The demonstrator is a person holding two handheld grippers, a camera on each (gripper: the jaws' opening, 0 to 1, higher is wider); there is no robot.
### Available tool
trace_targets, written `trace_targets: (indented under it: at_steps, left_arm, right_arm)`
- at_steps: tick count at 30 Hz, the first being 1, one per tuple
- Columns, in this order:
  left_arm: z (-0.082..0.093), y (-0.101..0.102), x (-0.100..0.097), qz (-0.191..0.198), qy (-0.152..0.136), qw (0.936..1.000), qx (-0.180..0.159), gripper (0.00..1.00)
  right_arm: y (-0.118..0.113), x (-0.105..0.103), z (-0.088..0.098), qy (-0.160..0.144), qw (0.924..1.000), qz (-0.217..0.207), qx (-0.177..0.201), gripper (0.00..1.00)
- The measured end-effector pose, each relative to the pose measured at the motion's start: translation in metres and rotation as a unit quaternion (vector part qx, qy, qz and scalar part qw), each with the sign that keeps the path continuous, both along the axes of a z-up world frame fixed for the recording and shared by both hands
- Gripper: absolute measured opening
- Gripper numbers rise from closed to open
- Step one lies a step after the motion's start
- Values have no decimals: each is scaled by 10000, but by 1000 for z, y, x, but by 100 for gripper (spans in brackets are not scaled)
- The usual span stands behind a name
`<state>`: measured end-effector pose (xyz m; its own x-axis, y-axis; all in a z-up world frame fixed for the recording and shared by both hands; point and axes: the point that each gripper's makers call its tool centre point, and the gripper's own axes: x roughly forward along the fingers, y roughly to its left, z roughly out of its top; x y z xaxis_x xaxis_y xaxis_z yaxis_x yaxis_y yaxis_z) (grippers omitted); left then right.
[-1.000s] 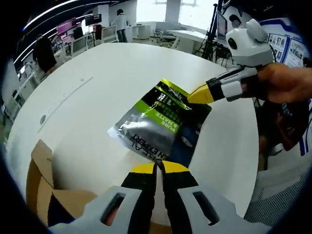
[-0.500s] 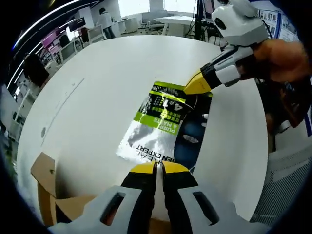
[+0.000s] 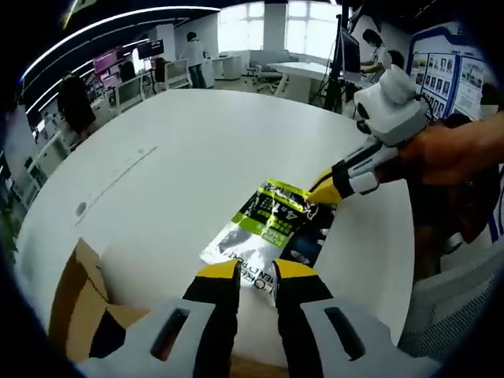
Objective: Operate the shoe box by opening the lid, removing the specified soft item, and placing it in the target area until the item is outside and the box remains undamaged.
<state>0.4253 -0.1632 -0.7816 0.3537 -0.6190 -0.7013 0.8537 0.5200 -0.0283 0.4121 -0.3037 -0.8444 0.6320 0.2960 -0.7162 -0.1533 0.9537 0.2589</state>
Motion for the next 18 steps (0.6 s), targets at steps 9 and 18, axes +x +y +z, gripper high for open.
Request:
trace_targets:
  at_steps: [9,18]
  left_arm:
    - [20,21,0,334,-69,9989,-323,18]
    - [37,56,-12,821,-169,9942,-667,18]
  right_arm:
    - [-2,-12,8,-44,9998,-191,-45,9]
    - [21,-26,31,-261,9994,-211,34,8]
